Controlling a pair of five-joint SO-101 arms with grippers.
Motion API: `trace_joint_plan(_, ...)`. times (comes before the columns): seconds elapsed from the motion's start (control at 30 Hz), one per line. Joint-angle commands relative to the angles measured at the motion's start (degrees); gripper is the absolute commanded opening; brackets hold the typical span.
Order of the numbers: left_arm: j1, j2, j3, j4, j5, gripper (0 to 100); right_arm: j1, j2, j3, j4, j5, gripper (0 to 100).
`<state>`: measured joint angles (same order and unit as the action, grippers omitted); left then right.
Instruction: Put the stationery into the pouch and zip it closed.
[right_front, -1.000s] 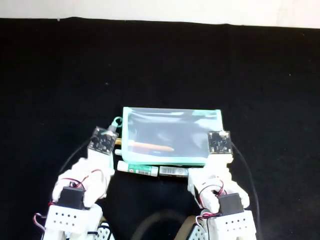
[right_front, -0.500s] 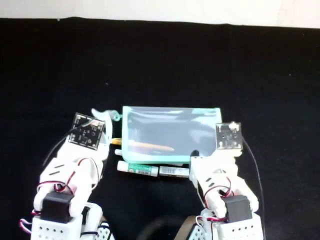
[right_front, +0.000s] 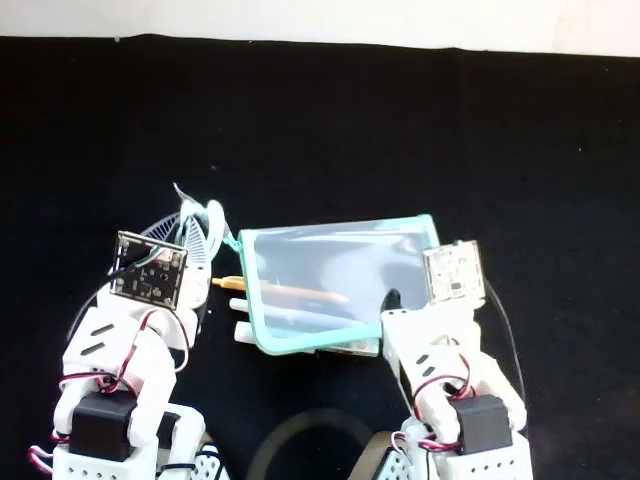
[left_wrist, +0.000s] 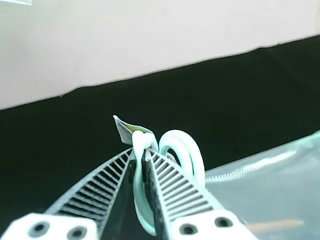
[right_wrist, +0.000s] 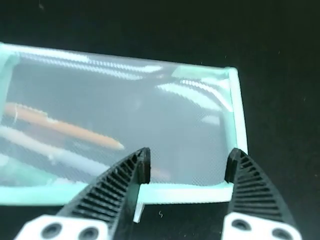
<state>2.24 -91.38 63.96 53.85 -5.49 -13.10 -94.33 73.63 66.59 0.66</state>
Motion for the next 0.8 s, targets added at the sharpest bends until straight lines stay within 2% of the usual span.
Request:
trace_joint_plan(0.0, 0.6, 0.1, -2.7, -2.1, -0.6, 1, -0.2, 0.0, -5.8, 1.8, 1.0, 24.8)
trace_joint_plan(0.27, 0.7, 1.5, -10.1, -2.2, -0.6, 1, -0.2, 1.5, -16.4, 9.8, 4.3, 24.8)
trace_joint_plan(0.57, 0.9, 19.2, -28.4, 0.5, -0.5, 1, -0.2, 18.4, -38.0, 16.9, 4.2, 24.8)
trace_joint_plan(0.77, 0.9, 29.4, -35.7, 1.0, -0.5, 1, -0.5, 29.0, -48.3, 18.4, 4.2, 24.8)
